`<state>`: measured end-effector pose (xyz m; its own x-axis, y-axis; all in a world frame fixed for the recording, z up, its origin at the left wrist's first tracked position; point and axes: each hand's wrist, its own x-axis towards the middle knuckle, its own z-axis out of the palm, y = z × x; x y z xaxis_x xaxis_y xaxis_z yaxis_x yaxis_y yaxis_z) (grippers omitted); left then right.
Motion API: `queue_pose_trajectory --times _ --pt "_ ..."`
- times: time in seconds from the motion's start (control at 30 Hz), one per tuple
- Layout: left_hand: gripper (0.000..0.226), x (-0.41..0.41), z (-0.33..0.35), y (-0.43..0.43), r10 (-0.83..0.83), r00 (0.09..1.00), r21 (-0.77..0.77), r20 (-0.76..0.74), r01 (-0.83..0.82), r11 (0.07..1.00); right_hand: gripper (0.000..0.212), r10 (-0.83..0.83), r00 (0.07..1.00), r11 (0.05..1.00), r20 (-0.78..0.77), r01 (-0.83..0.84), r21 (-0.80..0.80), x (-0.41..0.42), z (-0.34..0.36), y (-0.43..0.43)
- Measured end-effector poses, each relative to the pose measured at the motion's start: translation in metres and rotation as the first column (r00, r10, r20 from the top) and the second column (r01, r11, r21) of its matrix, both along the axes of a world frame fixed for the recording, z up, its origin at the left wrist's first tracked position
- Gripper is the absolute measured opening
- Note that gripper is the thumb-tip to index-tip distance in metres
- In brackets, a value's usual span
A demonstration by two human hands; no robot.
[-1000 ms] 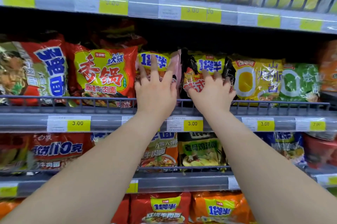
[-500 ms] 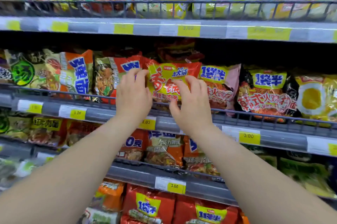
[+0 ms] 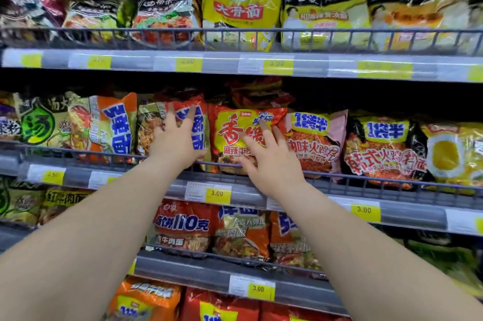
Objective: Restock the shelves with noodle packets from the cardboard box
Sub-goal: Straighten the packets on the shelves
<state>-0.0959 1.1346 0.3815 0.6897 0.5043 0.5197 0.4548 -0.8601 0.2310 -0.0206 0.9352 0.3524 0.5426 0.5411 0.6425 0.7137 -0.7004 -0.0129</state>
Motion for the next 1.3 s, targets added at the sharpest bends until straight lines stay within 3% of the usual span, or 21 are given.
queue_pose_trajectory --times 0.13,0.23,0.3,0.33,0.4,0.47,0.53,0.67,0.9,1.07,1.2,1.3 --pt "0.086 -0.003 -0.01 -0.02 0.024 0.988 0.159 0.151 -0.048 0.986 0.054 0.023 0.997 0.999 -0.072 -0.026 -0.033 0.003 0.001 -0.012" --pt "0.061 0.0 -0.014 -0.047 -0.203 0.918 0.319 0.342 0.089 0.943 0.05 0.191 0.978 0.981 -0.088 -0.187 0.057 0.002 0.006 -0.018" --pt "0.063 0.009 -0.013 -0.07 -0.336 0.883 0.35 0.329 0.216 0.911 0.048 0.249 0.968 0.946 -0.026 -0.237 0.222 0.002 0.009 -0.026" --pt "0.071 0.014 -0.013 -0.082 -0.358 0.89 0.326 0.283 0.262 0.908 0.046 0.209 0.977 0.927 0.031 -0.208 0.313 0.002 0.01 -0.03" --pt "0.085 0.024 -0.011 -0.101 -0.325 0.929 0.206 0.179 0.287 0.935 0.043 -0.025 0.994 0.895 0.11 -0.027 0.446 0.004 0.011 -0.039" --pt "0.093 0.033 -0.011 -0.111 -0.269 0.954 0.103 0.132 0.256 0.961 0.052 -0.265 0.963 0.894 0.044 0.229 0.385 0.008 0.014 -0.043" --pt "0.096 0.038 -0.013 -0.116 -0.256 0.956 0.068 0.142 0.249 0.966 0.071 -0.339 0.936 0.911 -0.096 0.352 0.215 0.015 0.017 -0.041" --pt "0.097 0.044 -0.014 -0.109 -0.231 0.963 0.06 0.135 0.225 0.973 0.092 -0.297 0.939 0.936 -0.176 0.323 0.142 0.032 0.021 -0.038" --pt "0.093 0.053 -0.014 -0.115 -0.079 0.986 0.077 0.146 0.069 0.995 0.096 -0.364 0.92 0.91 -0.148 0.385 0.154 0.038 0.02 -0.057" --pt "0.095 0.069 -0.01 -0.127 0.004 0.988 0.084 0.155 -0.018 0.996 0.093 -0.279 0.943 0.948 -0.182 0.3 0.105 0.036 0.019 -0.062" --pt "0.096 0.07 -0.009 -0.123 -0.031 0.992 0.087 0.125 0.02 0.996 0.091 -0.322 0.929 0.934 -0.183 0.343 0.098 0.043 0.019 -0.054" --pt "0.092 0.058 -0.008 -0.115 -0.155 0.98 0.03 0.123 0.153 0.988 0.091 -0.36 0.912 0.92 -0.195 0.382 0.089 0.04 0.023 -0.046"
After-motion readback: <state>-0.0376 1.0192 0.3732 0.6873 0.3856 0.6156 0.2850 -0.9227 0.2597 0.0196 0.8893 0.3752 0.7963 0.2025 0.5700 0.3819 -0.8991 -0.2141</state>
